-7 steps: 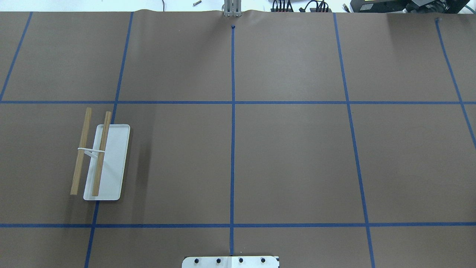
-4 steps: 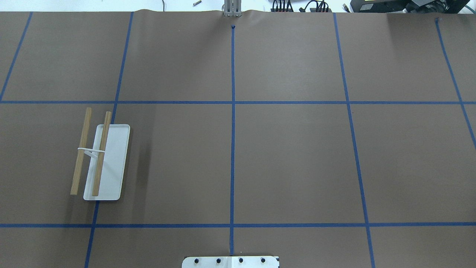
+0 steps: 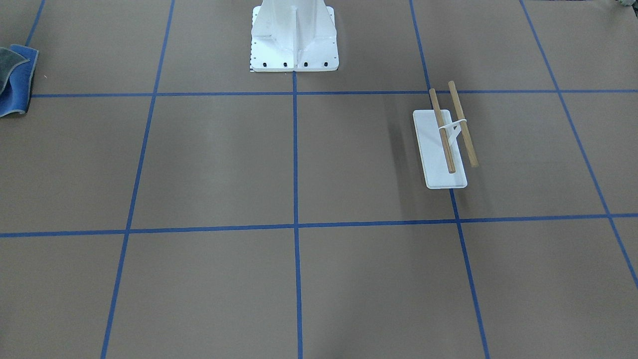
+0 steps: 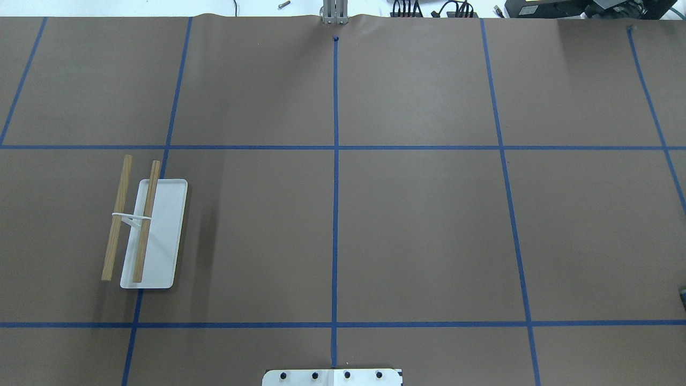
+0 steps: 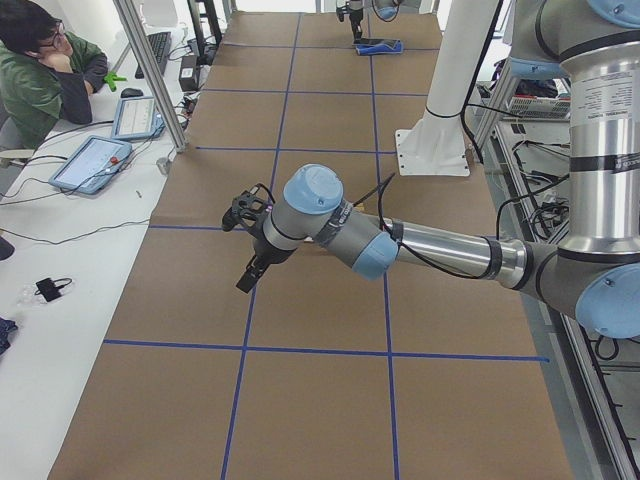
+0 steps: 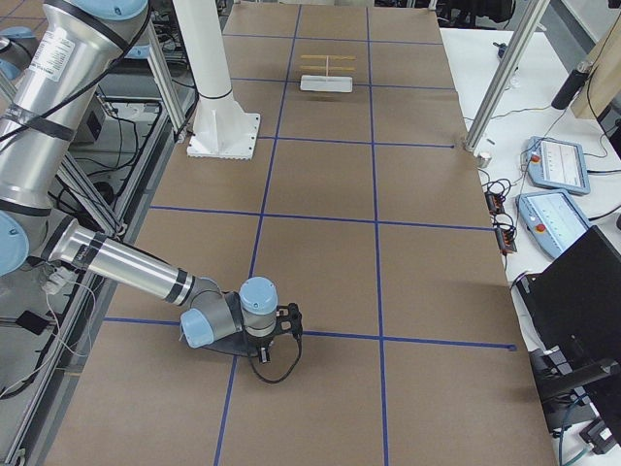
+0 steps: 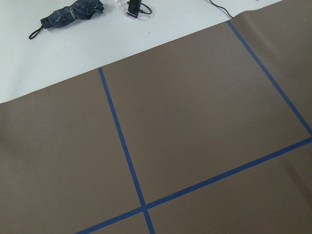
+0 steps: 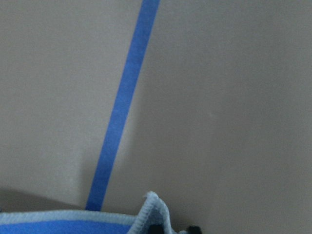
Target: Hang towel on rack
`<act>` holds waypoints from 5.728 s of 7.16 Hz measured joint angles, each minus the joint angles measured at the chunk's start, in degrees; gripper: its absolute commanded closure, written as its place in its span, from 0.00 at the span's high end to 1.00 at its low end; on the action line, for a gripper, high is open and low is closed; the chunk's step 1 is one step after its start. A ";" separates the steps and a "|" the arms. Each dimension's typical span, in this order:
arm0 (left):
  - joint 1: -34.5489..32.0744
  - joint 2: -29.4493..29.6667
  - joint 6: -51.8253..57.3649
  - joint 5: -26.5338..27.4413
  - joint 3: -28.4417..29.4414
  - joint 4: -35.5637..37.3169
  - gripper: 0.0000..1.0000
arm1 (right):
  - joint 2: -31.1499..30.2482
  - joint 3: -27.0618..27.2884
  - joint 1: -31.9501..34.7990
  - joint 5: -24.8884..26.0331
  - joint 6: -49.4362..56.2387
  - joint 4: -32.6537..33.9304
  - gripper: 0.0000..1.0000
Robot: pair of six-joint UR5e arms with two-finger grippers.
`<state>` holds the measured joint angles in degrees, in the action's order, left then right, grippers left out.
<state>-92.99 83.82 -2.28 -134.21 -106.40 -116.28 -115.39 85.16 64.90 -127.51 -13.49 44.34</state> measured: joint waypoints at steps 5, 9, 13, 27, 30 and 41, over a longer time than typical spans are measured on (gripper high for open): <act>0.00 -0.46 0.01 -0.10 0.12 0.02 0.98 | 0.99 3.21 1.58 -0.43 -0.06 0.03 0.00; 0.32 -0.22 0.00 -0.28 0.03 0.50 0.98 | 15.27 5.80 12.12 -8.54 -0.88 4.21 0.00; 1.91 4.73 -15.73 -10.49 -0.37 -4.57 0.98 | 31.27 18.52 12.43 -9.82 -10.07 18.71 0.00; 46.17 37.07 -124.77 18.04 2.80 -11.62 0.97 | 57.11 32.71 -32.48 37.04 -30.90 22.65 0.00; 49.19 37.20 -128.33 21.89 2.47 -11.87 0.92 | 57.96 32.63 -32.88 37.57 -30.90 22.72 0.00; 52.62 36.50 -127.99 22.75 1.14 -13.70 0.00 | 59.02 31.83 -31.70 40.05 -30.88 22.79 0.00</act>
<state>-40.37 120.32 -130.28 -111.46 -105.26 -129.98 -56.37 116.99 33.21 -87.45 -44.37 67.13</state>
